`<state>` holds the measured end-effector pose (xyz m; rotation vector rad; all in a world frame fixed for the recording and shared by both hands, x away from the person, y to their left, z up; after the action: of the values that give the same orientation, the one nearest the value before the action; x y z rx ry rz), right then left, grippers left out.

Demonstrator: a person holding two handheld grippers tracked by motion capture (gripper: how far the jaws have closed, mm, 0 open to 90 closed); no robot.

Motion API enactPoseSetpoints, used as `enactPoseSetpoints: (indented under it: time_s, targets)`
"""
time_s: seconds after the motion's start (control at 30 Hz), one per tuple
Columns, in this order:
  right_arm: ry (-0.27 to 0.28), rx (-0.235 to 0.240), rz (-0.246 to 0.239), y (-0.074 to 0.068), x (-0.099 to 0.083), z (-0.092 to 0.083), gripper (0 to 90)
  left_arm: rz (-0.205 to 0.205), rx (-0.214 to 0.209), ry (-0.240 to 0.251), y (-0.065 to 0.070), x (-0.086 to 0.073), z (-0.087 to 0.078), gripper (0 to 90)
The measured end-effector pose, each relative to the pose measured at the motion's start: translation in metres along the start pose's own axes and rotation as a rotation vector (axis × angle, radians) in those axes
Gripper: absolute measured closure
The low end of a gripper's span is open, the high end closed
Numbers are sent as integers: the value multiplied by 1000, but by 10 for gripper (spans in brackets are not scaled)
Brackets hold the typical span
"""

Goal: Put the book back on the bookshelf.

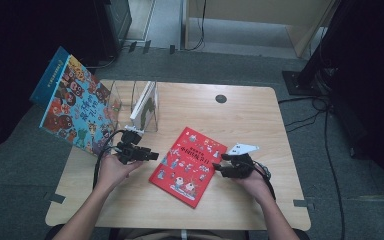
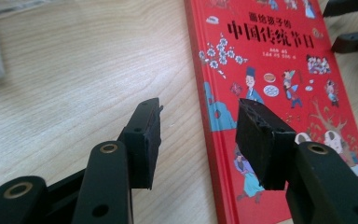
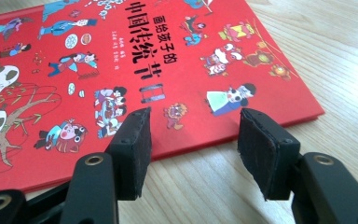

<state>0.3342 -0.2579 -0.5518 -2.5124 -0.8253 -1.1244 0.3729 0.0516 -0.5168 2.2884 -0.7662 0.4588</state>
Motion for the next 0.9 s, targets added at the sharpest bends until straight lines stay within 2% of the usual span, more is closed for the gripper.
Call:
enactPoseSetpoints:
  time_s: [0.23, 0.3, 0.43, 0.5, 0.57, 0.6, 0.67, 0.7, 0.83, 0.9]
  targets:
    - [-3, 10, 20, 0, -3, -4, 554, 40, 18, -26, -4, -3, 11, 560]
    - [-7, 3, 4, 0, -4, -5, 592, 37, 8, -27, -6, -3, 13, 566]
    - [-26, 5, -8, 0, -7, -5, 627, 57, 19, -36, -10, -5, 15, 575]
    - [-25, 6, -5, -1, -6, -5, 640, 46, 12, -32, -12, -6, 16, 580]
    - [-25, 8, -2, 0, -6, -5, 638, 23, -18, -37, -15, -9, 18, 580]
    - [-30, 9, 7, 0, -6, -5, 634, 25, -16, -24, -17, -9, 18, 587]
    - [-33, 9, 22, 0, -6, -5, 640, -2, -32, -6, -20, -10, 16, 600]
    - [-34, 10, 20, 0, -6, -5, 652, 1, -40, 0, -20, -11, 17, 604]
    - [-35, 15, 19, -2, -6, -5, 668, 71, -8, 17, -19, -13, 18, 620]
    - [-34, 15, 19, -1, -6, -5, 667, 91, 4, 16, -18, -14, 18, 628]
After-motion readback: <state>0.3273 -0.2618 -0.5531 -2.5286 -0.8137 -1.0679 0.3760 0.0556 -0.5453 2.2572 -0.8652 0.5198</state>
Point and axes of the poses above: each handheld gripper's, and its own axes: z roughly forward along the jaws, x roughly out of its top, y roughly to its right, the point moved 6 cm from there along z, roughly forward along the jaws, and after that the axes turned 9 degrees about -x, right-handed, at the moved point
